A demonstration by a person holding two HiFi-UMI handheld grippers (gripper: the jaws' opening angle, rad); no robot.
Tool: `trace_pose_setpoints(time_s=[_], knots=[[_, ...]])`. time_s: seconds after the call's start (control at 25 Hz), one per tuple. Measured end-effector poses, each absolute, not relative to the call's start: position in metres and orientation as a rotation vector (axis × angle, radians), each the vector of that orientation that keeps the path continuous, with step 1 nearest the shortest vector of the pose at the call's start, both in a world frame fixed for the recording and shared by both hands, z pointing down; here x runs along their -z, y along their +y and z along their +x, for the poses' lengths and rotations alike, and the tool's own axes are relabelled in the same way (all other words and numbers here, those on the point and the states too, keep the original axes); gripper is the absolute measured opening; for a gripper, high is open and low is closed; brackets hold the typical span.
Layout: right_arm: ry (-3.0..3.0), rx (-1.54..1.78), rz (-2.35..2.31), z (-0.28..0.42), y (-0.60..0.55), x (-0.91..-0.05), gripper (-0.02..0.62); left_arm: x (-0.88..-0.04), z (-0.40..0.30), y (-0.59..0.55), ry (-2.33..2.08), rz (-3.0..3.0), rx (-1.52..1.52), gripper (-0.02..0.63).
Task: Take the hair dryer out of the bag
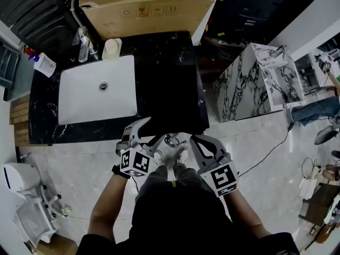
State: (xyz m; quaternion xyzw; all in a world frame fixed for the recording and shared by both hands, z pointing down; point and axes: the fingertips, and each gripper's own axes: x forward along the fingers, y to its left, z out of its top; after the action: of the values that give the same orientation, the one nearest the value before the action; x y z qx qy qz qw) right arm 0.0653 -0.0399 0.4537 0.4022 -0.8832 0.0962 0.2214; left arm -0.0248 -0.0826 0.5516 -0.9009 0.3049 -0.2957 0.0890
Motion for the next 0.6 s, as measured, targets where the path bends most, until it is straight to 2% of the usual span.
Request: trace_pose_setpoints(time_s=[0.08,0.2,0.28,0.32,0.48,0.6], knots=[[-2.443,-0.265,1.098,0.060,-0.037,-0.459,0.014,-0.553,-0.025,-0.091,0.917,-2.689,0.873,0.288],[-2.454,-0.258,1.080,0.051,-0.033,-0.469,0.014,-0.553,-0.026,-0.100,0.941,-2.690,0.850,0.183],[-2.445,-0.270,1.068,0.045,-0.030,-0.476,0.014,-0.552,-0.028,-0.106,0.989,-2.708,0.825,0.085],[-2.437,-0.277,1.066,0.043,-0.029,-0.479,0.014,-0.551,-0.029,-0.109,1.013,-2.722,0.814,0.062],[-2.415,-0.306,1.109,0.033,-0.035,-0.490,0.018,-0.545,-0.028,-0.117,1.027,-2.750,0.805,0.043],[-2.399,-0.322,1.169,0.023,-0.044,-0.497,0.058,-0.536,-0.025,-0.120,1.020,-2.765,0.779,0.038]])
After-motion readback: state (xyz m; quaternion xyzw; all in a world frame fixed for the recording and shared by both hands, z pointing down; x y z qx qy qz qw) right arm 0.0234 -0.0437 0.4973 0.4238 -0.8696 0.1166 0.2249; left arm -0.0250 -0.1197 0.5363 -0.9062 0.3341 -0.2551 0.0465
